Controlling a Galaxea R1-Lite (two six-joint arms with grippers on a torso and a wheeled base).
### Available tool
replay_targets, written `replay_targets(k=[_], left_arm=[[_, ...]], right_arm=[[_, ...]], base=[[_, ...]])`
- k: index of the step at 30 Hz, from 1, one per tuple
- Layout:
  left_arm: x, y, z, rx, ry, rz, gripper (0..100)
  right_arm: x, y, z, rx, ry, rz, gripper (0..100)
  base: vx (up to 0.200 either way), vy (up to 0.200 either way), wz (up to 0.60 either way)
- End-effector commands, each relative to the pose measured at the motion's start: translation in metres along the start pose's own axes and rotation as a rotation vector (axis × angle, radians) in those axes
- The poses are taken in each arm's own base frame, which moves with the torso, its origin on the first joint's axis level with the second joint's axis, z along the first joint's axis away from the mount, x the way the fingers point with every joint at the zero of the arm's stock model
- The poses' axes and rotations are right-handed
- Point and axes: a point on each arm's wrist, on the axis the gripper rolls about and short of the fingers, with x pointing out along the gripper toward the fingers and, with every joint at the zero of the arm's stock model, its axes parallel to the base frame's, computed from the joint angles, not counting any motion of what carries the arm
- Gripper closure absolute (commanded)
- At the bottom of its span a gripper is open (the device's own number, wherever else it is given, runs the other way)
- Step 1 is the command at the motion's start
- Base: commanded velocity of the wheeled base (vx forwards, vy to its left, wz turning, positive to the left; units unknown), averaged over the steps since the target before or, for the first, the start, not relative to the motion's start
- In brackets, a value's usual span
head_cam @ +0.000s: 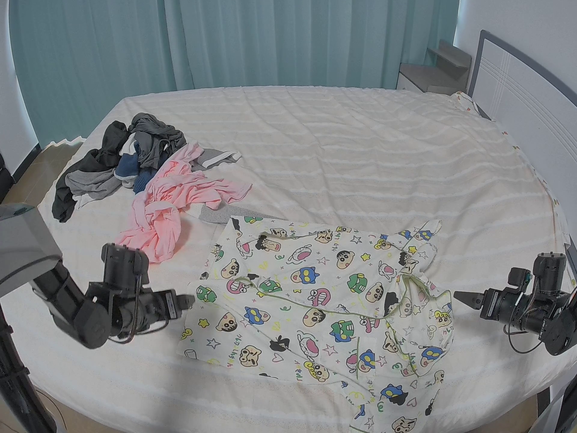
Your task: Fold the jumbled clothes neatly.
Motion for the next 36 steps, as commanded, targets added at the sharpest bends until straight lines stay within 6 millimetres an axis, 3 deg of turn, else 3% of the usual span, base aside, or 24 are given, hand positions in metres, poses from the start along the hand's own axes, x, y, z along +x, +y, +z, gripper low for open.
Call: replay_targets(k=[1,4,8,12,15,19,36], left_arm=[[-0.056,-0.012,-0.064,-0.082,0.210,-0.121,0],[-0.063,-0.015,-0.086,-0.167,0.279,-0.168,0],[-0.056,-0.011,-0.106,-0.243,0.317,-0.149,0],[-0.052,-0.008,-0.111,-0.253,0.237,-0.153,0],[-0.034,-0.004,-0.123,-0.247,0.160,-0.036,0],[-0.024,-0.006,-0.132,-0.231,0.106,-0.013,0],[-0.005,-0.011,-0.124,-0.257,0.026,-0.049,0]], right_arm=[[-0.007,0.000,-0.009,0.011,0.029,-0.005,0],[-0.007,0.000,-0.009,0.009,0.024,-0.003,0],[-0.009,0.000,-0.012,0.005,0.016,0.002,0],[-0.010,0.001,-0.012,-0.001,-0.001,0.023,0],[-0.011,0.001,-0.011,-0.005,-0.013,0.028,0],[-0.010,0.001,-0.011,-0.006,-0.015,0.028,0],[-0.013,0.002,-0.010,-0.012,-0.023,0.026,0]], base=[[0.000,0.000,0.00],[0.000,0.000,0.00],[0.000,0.000,0.00],[0.000,0.000,0.00],[0.000,0.000,0.00],[0.000,0.000,0.00],[0.000,0.000,0.00]])
